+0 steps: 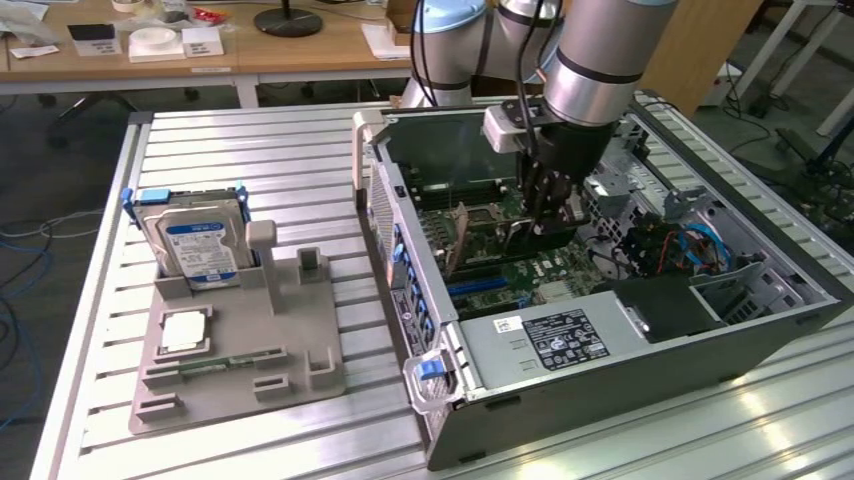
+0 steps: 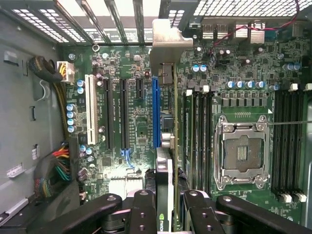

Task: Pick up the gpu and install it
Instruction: 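Insert the gpu into the slot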

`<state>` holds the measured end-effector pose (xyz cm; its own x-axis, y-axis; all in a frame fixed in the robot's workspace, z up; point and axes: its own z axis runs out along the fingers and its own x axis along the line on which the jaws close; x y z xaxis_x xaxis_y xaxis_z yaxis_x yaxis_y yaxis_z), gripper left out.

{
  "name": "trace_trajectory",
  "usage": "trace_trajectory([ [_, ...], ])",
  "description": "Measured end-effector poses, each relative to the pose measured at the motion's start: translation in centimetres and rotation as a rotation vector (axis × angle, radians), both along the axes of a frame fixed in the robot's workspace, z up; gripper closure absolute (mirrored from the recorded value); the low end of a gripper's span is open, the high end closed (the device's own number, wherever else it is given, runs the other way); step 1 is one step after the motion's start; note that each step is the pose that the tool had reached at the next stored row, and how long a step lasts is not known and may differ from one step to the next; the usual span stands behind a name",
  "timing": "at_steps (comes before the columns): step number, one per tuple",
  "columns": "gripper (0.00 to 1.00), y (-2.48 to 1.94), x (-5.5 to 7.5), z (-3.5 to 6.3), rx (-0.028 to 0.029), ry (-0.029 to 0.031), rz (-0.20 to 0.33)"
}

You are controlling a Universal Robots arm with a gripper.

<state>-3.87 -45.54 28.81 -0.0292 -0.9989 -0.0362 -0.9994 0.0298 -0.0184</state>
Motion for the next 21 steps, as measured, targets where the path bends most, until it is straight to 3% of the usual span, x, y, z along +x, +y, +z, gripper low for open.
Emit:
trace_trajectory([
  [12, 0.73, -0.01, -0.7, -0.94, -0.0001, 0.0001, 0.0],
  [21, 0.73, -0.22, -1.7, -1.09, 0.0, 0.0, 0.0],
])
